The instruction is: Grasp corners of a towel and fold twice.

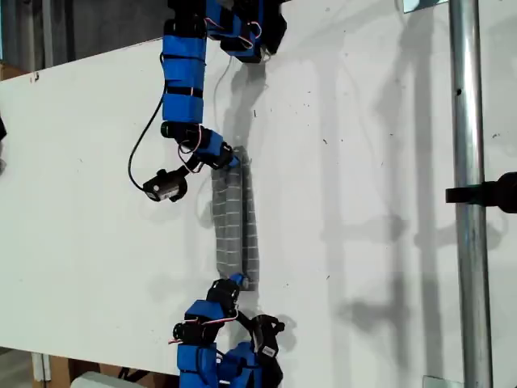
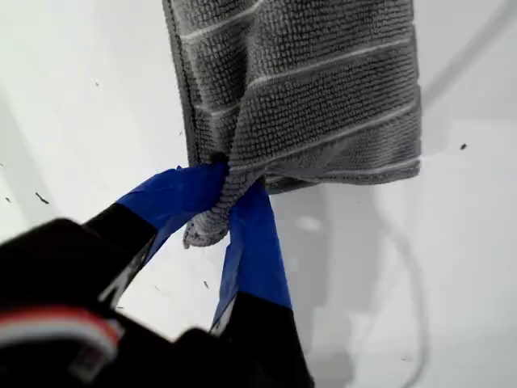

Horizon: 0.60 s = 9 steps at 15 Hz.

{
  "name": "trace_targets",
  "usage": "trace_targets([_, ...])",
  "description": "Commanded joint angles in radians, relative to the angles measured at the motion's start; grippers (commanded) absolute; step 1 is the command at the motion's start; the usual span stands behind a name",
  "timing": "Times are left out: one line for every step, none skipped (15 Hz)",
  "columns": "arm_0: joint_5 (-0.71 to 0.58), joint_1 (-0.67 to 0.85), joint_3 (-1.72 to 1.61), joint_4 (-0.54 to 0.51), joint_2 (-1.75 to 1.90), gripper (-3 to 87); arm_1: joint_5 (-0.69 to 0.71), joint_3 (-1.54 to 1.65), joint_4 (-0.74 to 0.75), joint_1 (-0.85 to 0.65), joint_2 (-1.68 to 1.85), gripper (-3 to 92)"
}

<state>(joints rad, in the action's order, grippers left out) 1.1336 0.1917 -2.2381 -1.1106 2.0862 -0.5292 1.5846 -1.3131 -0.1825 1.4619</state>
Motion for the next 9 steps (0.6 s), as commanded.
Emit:
trace_targets([0.061, -0.034, -0.095, 0.112, -0.003, -2.9, -0.034, 0.011, 0.003, 0.009, -0.043, -0.1])
trace_targets([0.086, -0.028, -0.138, 0.153, -0.037, -2.9, -0.046, 0.018, 0.02, 0.002, -0.081, -0.1])
trace_targets([0.114, -0.009, -0.169, 0.184, -0.08, -2.8, -0.058, 0.014, 0.028, -0.014, -0.123, -0.1])
trace_targets([0.104, 0.005, -0.167, 0.187, -0.106, -2.1, -0.067, 0.006, 0.038, -0.034, -0.156, -0.1])
trace_targets([0.092, 0.018, -0.144, 0.163, -0.107, 2.6, -0.074, 0.002, 0.04, -0.063, -0.187, 0.2])
trace_targets([0.095, 0.026, -0.123, 0.123, -0.107, 10.4, -0.094, -0.011, 0.006, -0.078, -0.204, 9.8])
trace_targets([0.114, 0.021, -0.103, 0.064, -0.095, 19.8, -0.114, -0.015, -0.031, -0.08, -0.198, 13.9])
trace_targets([0.123, 0.003, -0.086, 0.011, -0.049, 25.4, -0.118, -0.015, -0.061, -0.06, -0.164, 18.7])
trace_targets([0.123, -0.026, -0.08, -0.032, 0.048, 24.4, -0.135, -0.012, -0.092, -0.048, -0.106, 23.9])
